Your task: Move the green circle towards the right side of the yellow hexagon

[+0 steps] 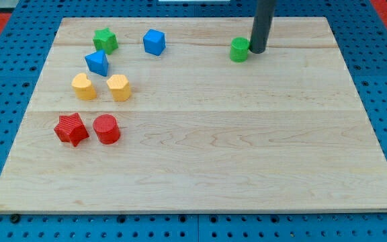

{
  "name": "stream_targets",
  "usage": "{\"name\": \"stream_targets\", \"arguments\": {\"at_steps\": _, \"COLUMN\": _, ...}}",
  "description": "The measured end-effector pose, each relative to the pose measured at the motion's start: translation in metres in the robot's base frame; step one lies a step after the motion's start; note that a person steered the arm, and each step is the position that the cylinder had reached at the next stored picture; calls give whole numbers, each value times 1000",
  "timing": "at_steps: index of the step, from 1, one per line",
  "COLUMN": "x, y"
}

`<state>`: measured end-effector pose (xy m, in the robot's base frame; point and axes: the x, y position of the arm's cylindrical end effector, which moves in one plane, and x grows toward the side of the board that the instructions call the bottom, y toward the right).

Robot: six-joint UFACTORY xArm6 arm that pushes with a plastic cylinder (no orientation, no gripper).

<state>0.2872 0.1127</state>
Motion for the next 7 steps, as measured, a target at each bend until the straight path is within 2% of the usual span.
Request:
{"name": "stream_targets", "arguments": {"at_steps": 1, "x": -26, "y": -24}}
{"name": "stream_targets", "arguments": {"at_steps": 2, "x": -27, "y": -62}}
{"name": "stream_targets", "arguments": {"at_steps": 5, "x": 61, "y": -110}}
{"name": "stream_targets", "arguments": {"at_steps": 7, "x": 82, "y": -102}}
